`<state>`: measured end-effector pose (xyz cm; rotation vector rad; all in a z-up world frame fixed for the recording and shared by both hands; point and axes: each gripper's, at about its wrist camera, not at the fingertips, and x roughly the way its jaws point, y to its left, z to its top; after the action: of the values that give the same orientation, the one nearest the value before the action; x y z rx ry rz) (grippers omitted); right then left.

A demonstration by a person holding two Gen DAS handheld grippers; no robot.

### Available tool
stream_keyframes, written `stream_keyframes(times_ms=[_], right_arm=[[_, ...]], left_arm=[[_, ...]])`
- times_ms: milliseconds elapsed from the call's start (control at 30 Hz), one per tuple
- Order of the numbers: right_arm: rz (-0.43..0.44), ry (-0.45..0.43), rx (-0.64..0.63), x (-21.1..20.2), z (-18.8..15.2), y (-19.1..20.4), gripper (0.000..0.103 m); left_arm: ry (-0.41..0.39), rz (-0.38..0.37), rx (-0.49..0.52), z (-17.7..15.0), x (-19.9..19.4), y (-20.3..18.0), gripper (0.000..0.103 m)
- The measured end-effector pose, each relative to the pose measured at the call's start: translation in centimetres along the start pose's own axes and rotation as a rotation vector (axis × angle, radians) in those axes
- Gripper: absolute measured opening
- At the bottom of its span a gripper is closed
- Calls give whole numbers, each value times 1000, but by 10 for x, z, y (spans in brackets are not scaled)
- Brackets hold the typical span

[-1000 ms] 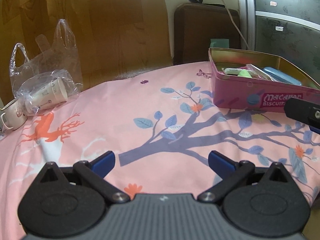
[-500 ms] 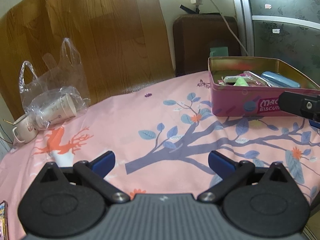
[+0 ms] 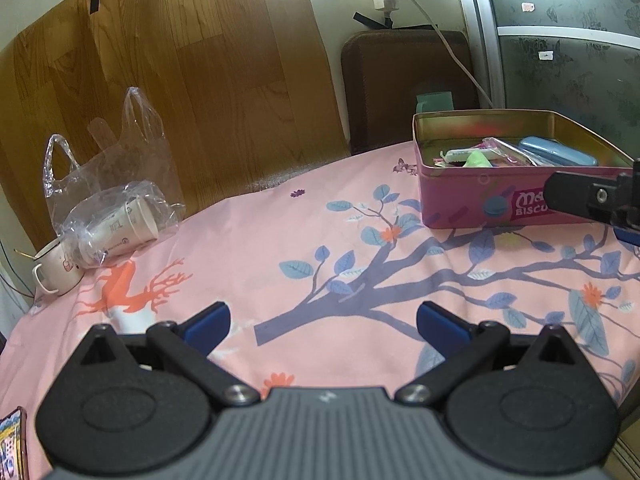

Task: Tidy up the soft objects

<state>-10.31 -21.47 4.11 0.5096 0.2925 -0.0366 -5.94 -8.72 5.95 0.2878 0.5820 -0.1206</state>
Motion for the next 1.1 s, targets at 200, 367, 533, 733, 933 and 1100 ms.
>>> stream_keyframes(times_ms=[200,367,533,733,933,1100], right_arm=[[0,2,0,0,0,-1,103],[-2,1,1,0,-1,0,103],[-1,1,1,0,0,0,103],[-1,2,1,0,0,-1,103],[-13,10,11,0,-5,-1,103],[-20,13,12,0,-7,0,103]], left_arm=[[8,0,11,-2,0,-1,103],[15,-6,16,-3,1,-2,103],[27,-18,23,-5,2,-4,103],[50,-35,28,-7,6,-6,103],[68,-40,33,-10,9,-7,103],[89,-51,33,-13,14,-9,103]])
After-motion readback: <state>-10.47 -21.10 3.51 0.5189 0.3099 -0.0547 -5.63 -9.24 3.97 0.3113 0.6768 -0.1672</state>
